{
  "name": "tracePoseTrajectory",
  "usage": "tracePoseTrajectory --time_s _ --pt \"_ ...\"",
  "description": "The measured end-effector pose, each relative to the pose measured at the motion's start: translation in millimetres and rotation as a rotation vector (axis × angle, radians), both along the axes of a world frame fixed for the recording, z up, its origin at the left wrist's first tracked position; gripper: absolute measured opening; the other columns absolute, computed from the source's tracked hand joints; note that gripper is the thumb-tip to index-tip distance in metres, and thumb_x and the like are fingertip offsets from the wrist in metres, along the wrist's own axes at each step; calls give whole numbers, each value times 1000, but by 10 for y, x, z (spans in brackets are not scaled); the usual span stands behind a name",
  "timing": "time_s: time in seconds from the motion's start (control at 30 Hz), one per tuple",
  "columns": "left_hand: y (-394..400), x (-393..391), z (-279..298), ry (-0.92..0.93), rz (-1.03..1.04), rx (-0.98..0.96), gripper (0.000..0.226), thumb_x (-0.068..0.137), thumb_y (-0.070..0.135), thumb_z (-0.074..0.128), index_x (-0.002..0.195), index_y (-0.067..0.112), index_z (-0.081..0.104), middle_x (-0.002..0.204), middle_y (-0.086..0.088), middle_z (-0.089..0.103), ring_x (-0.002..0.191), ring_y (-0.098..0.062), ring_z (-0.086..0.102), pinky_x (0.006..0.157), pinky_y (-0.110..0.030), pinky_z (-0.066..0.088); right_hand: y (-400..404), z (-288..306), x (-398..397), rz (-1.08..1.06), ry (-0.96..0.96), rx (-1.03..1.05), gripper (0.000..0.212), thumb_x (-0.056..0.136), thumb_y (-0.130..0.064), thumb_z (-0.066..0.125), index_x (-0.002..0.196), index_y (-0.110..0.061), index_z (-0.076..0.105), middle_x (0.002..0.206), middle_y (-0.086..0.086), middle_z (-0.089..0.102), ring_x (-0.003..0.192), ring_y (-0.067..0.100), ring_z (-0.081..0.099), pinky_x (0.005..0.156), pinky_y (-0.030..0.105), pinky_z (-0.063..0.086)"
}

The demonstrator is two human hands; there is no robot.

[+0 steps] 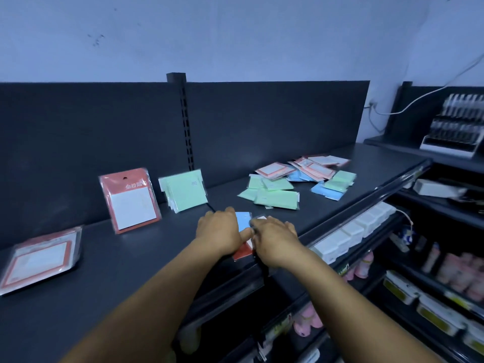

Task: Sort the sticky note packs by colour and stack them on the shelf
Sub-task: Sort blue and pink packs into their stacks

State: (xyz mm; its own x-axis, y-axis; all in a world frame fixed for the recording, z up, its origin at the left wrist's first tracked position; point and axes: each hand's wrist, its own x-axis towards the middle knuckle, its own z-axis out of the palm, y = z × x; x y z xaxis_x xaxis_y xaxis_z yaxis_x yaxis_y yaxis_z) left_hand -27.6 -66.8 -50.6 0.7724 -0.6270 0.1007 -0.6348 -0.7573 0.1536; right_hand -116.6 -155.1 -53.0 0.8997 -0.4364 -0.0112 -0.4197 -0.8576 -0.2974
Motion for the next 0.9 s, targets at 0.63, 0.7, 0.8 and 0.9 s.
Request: tracePoseTrajectory --time_s 0.63,0.7,0.8,0.9 --pt "-631 94 227 271 -64 -624 28 93 10 55 118 21 60 128 -3 42 70 -5 48 71 -18 35 -612 147 -17 -141 -258 120 40 97 -14 39 134 -23 49 135 4 55 128 25 46 108 32 33" --pt "-784 71 225 282 -60 -658 25 93 12 55 115 22 60 127 -3 40 65 2 43 70 -17 34 -806 164 -58 -154 -234 101 43 98 -15 40 140 -23 43 141 3 50 131 24 42 110 33 31" --pt "-1070 40 230 306 -50 -679 23 93 12 55 112 24 61 126 -3 43 64 2 43 70 -19 35 -1127 159 -90 -164 -212 60 48 96 -15 42 144 -23 38 143 2 48 132 23 41 112 32 29" --pt "-1389 -18 243 317 -57 -662 25 92 10 54 113 22 60 117 -2 59 71 -8 50 70 -19 34 -1499 145 -121 -163 -180 31 44 98 -19 41 142 -21 38 146 1 45 134 21 39 113 33 27"
